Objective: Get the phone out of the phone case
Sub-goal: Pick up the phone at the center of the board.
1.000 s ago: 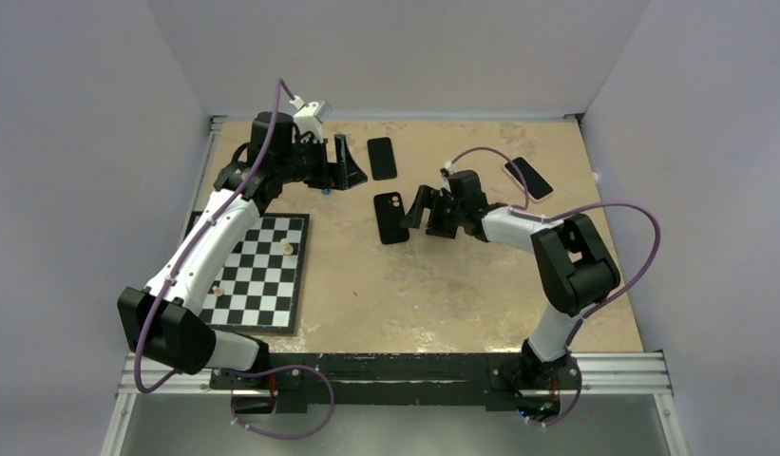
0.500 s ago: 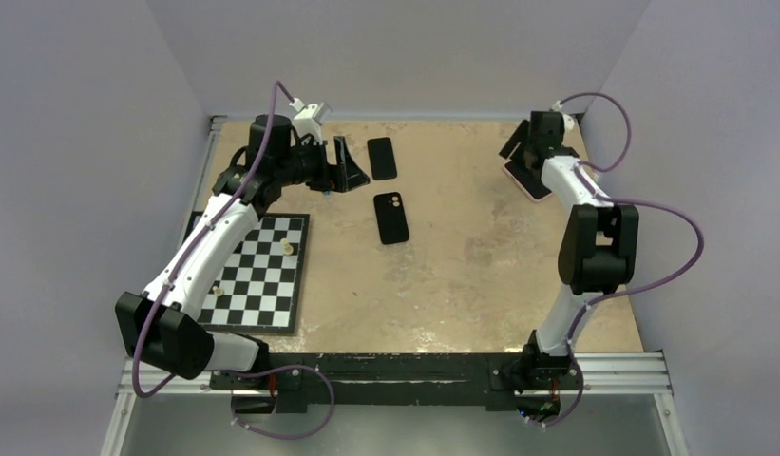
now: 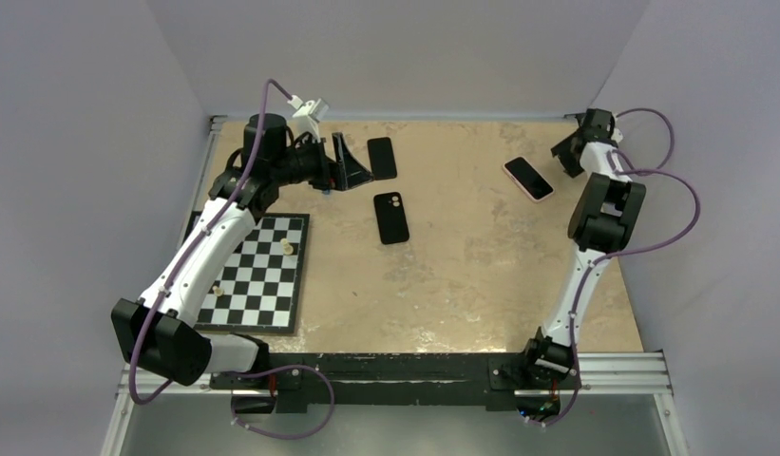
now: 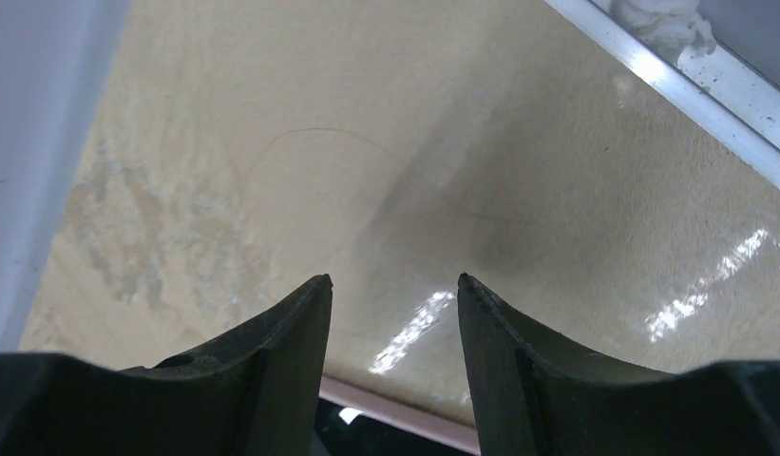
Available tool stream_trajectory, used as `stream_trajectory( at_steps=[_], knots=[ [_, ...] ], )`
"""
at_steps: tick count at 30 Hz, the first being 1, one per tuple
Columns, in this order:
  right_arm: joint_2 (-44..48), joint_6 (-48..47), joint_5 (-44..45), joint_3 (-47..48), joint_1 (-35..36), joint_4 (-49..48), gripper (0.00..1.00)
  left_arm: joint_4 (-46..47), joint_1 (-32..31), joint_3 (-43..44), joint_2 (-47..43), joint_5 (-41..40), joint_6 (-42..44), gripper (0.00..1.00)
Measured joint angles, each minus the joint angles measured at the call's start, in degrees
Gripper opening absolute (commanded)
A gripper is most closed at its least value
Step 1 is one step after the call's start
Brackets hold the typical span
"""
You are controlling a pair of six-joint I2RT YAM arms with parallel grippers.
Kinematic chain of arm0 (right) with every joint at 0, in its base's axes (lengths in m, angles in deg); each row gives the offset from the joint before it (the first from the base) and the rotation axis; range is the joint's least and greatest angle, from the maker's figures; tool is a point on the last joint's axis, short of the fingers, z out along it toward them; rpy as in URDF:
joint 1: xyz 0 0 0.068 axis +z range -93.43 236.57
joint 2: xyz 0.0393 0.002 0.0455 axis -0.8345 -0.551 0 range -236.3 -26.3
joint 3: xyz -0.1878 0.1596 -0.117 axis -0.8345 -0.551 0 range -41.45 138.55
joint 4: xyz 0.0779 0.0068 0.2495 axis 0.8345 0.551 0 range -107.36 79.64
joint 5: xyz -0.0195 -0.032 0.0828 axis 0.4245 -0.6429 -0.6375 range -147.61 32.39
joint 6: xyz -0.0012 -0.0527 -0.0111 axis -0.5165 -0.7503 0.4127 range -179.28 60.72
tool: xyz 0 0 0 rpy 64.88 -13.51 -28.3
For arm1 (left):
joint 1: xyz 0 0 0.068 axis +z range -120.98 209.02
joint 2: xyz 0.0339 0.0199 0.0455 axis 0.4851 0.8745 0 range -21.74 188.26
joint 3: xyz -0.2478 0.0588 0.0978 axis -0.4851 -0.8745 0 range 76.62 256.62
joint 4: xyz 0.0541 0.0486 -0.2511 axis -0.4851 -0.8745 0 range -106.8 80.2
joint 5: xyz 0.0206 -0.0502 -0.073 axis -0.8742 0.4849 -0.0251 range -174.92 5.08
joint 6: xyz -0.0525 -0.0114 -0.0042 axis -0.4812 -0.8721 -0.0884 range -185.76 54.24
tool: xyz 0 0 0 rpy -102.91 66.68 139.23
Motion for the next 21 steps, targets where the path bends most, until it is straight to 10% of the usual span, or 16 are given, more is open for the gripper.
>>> stream_trajectory(
  at_steps=[10, 21],
  knots=[
    [-3.2, 0.0, -11.2, 2.2, -1.9, 0.3, 0.67, 2.6, 0.0, -1.2, 0.1, 2.4, -2.0, 0.86],
    [7.5, -2.6, -20.9, -17.2, 0.2, -6.1, 0.73, 2.8, 0.0, -1.6, 0.1, 2.4, -2.0, 0.86]
  ],
)
